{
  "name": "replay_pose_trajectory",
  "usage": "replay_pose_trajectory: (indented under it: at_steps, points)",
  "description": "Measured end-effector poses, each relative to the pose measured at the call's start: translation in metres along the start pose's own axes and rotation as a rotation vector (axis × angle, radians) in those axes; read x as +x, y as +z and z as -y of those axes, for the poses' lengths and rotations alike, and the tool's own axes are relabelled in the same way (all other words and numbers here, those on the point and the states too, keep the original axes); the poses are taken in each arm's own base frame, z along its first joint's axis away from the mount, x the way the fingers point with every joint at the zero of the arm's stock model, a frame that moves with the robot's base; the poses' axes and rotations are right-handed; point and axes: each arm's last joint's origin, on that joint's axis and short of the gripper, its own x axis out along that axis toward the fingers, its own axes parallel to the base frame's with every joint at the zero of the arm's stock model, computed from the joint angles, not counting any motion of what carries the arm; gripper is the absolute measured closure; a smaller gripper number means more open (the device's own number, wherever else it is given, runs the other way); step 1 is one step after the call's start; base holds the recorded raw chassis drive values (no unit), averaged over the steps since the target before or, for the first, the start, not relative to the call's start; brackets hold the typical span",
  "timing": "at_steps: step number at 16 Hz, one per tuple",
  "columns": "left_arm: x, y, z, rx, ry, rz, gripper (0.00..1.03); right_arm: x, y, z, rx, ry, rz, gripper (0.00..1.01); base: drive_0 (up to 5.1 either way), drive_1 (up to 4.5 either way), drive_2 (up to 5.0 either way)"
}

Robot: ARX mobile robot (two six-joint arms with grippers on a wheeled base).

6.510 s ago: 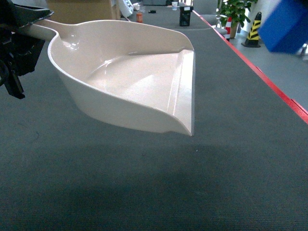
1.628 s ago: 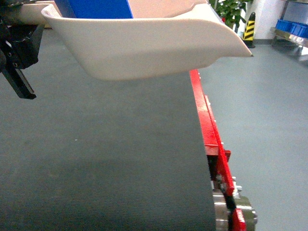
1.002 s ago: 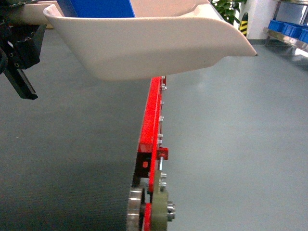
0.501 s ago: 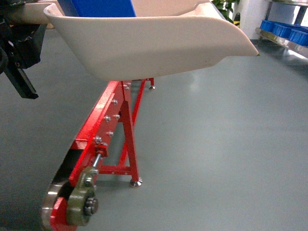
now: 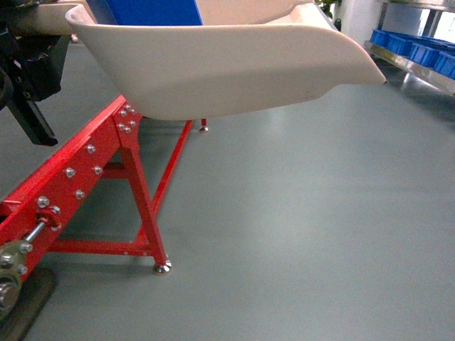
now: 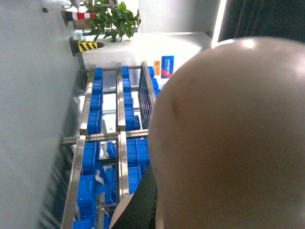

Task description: Place part in tray to right shelf

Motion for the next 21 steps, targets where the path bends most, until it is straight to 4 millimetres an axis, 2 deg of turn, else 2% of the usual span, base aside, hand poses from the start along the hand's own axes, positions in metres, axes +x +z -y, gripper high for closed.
replay_pose_trajectory:
  at_steps: [13, 14, 15, 21]
  points:
    - [-0.0001, 0.0, -0.0002, -0.002, 0.001, 0.003, 0.88, -0.0001, 0.0003, 0.0, -0.001, 0.0, 0.003, 0.03, 5.1, -2.34, -2.3]
    - [0.0001, -0.0052, 0.0001, -0.006, -0.002, -0.033, 0.88, 0.0, -0.0001, 0.0002, 0.0, -0.004, 0.0, 0.03, 4.9, -2.59, -2.6]
    - [-0.0003, 0.0, 0.0011, -0.002, -0.008, 0.0, 0.88, -0.0005, 0.0007, 0.0002, 0.0, -0.003, 0.008, 0.03, 4.9, -2.59, -2.6]
    - [-0.0004, 0.0, 0.0003, -0.002, -0.001, 0.0, 0.88, -0.0002, 0.0, 0.0, 0.0, 0.0, 0.002, 0.03, 4.9, -2.59, -2.6]
